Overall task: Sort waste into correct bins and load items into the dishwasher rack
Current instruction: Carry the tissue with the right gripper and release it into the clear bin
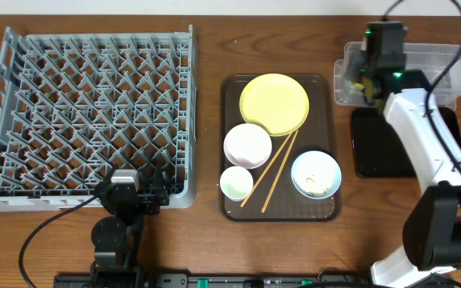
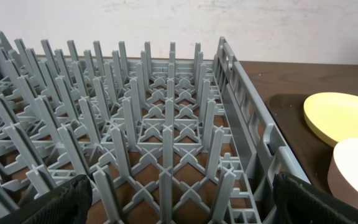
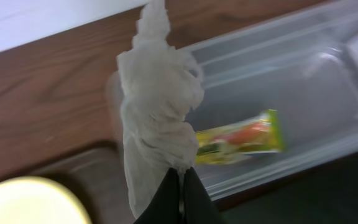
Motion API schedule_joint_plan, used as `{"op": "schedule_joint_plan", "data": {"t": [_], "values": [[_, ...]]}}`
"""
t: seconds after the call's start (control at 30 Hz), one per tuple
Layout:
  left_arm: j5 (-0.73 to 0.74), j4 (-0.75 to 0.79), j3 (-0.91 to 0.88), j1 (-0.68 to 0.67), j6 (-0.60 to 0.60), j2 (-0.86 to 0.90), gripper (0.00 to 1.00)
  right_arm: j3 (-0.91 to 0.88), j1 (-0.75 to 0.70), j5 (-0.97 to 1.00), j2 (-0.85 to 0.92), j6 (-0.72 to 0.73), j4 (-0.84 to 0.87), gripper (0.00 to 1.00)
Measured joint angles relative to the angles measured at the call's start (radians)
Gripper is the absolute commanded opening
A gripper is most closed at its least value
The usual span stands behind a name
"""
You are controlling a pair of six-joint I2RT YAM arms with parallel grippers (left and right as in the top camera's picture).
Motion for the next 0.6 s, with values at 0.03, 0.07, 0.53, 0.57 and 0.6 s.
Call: {"op": "schedule_joint_plan", "data": {"t": [0.03, 0.07, 0.53, 0.57, 0.6], "values": [[0.000, 0.000, 0.000, 0.000, 0.000, 0.000, 0.94, 0.000, -0.016, 0.007, 0.004, 0.008, 0.000, 0.16], [0.000, 0.000, 0.000, 0.000, 0.000, 0.000, 0.94, 0.000, -0.026, 0.013, 0.008, 0.018, 0.000, 0.24], [0.000, 0.000, 0.000, 0.000, 0.000, 0.000, 0.94, -0.001, -0.063, 0.007, 0.070, 0.037, 0.000, 0.65], [0.000, 0.000, 0.000, 0.000, 0.000, 0.000, 0.94, -0.001, -0.063, 0.006, 0.070, 0.037, 0.001, 0.66], [0.000, 0.000, 0.000, 0.000, 0.000, 0.000, 0.94, -0.001, -0.063, 0.006, 0.070, 0.037, 0.003, 0.66]]}}
